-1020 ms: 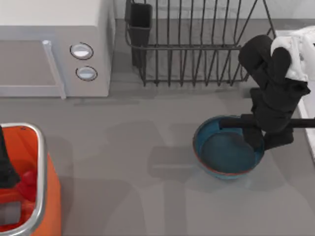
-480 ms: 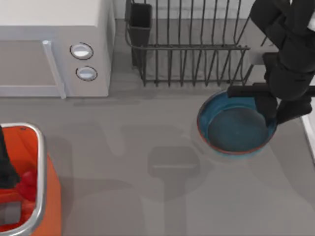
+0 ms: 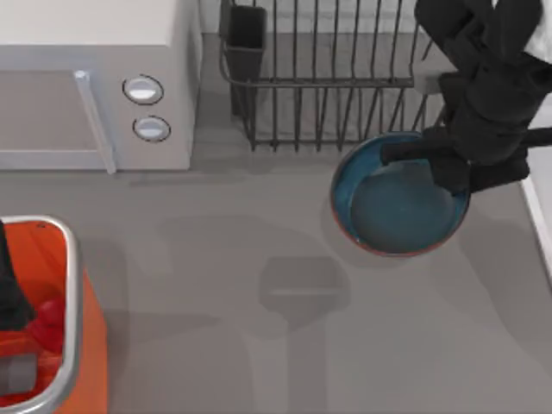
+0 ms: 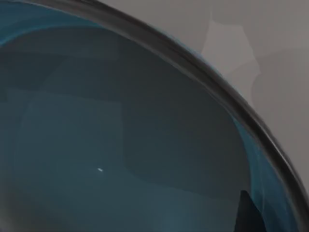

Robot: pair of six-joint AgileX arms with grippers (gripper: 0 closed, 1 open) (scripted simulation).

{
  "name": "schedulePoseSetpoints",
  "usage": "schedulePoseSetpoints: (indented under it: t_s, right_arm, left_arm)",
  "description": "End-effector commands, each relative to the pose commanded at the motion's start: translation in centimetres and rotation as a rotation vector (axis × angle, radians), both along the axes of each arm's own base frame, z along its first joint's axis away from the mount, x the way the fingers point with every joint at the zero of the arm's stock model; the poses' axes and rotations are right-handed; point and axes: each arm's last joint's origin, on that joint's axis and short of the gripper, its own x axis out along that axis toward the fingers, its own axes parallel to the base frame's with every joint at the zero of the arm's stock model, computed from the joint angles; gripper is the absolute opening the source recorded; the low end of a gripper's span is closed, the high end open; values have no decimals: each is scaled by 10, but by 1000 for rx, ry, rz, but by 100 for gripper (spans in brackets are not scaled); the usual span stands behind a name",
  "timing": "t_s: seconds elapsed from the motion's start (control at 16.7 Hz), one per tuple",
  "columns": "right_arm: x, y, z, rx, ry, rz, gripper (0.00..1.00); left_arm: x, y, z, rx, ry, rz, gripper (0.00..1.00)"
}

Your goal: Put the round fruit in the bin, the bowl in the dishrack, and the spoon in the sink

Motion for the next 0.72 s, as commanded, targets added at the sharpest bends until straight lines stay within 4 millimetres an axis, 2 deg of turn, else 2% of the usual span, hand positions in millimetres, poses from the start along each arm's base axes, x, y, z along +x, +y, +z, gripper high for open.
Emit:
schedulePoseSetpoints:
  t_s: [0.18,0.36,0.54,0.72]
  right_arm:
    - [-9,30,21,-41,-262,111,0]
    - [-26,65,52,-64,-594,190,0]
    - [-56,94,90,-49,-930,189,0]
    - [-93,107,131,2,-1198,105,0]
  left_arm:
    - [0,0,0,0,0,0,100]
    - [0,0,0,0,0,0,100]
    - [0,0,0,0,0,0,100]
    - [0,0,0,0,0,0,100]
